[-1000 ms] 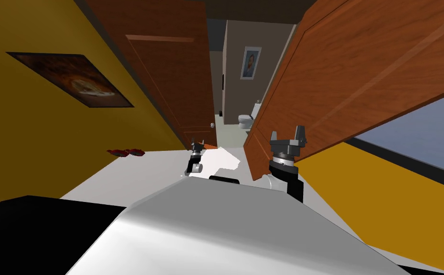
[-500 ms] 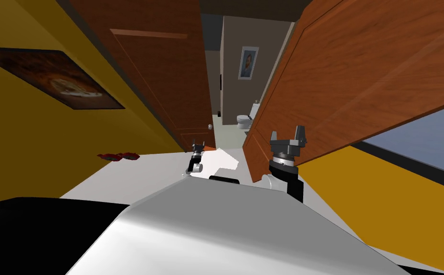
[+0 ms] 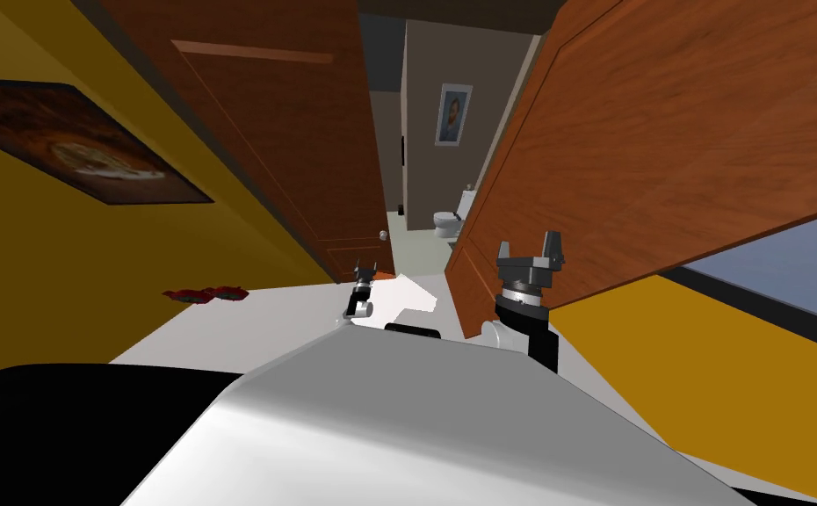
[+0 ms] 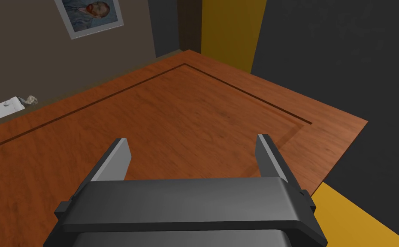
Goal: Pull the door open
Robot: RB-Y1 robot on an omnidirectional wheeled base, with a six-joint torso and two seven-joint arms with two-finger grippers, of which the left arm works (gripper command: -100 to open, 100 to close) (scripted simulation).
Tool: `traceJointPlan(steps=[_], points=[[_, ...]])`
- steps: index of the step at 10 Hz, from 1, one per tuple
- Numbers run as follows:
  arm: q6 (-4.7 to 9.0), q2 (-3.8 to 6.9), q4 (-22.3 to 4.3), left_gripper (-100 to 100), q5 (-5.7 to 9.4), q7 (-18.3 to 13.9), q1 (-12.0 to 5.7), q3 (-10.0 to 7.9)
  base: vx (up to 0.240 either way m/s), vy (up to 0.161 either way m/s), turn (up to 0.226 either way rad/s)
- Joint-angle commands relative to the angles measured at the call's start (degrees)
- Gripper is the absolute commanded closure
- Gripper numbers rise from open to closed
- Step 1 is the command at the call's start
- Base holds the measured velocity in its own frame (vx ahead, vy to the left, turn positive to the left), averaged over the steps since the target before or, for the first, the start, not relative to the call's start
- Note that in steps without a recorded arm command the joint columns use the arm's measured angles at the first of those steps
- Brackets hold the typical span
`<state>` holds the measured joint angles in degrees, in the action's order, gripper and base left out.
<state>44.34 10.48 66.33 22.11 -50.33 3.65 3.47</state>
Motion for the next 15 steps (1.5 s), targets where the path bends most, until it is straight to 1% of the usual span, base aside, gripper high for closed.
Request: traceJointPlan(steps=[1, 2, 3, 9, 10, 11, 15], points=[[0.63, 0.31, -2.2, -100, 0.27, -1.5, -0.8, 0.05, 0.062, -0.009, -0.012], [0.98, 0.55, -3.6, -100, 0.69, -3.1, -1.56, 0.14, 0.057, -0.001, -0.027], [0.98, 0.55, -4.2, -100, 0.69, -3.1, -1.56, 0.14, 0.045, 0.0, -0.021], [3.03, 1.92, -15.2, -100, 3.11, -12.7, -5.96, 0.65, 0.093, -0.004, -0.046], [3.36, 2.14, -16.6, -100, 3.51, -14.3, -6.68, 0.73, 0.112, -0.002, -0.044], [3.36, 2.14, -17.1, -100, 3.51, -14.3, -6.68, 0.73, 0.061, 0.0, -0.013], [4.57, 2.92, -23.5, -100, 4.95, -19.9, -9.29, 1.03, 0.078, -0.002, -0.041]])
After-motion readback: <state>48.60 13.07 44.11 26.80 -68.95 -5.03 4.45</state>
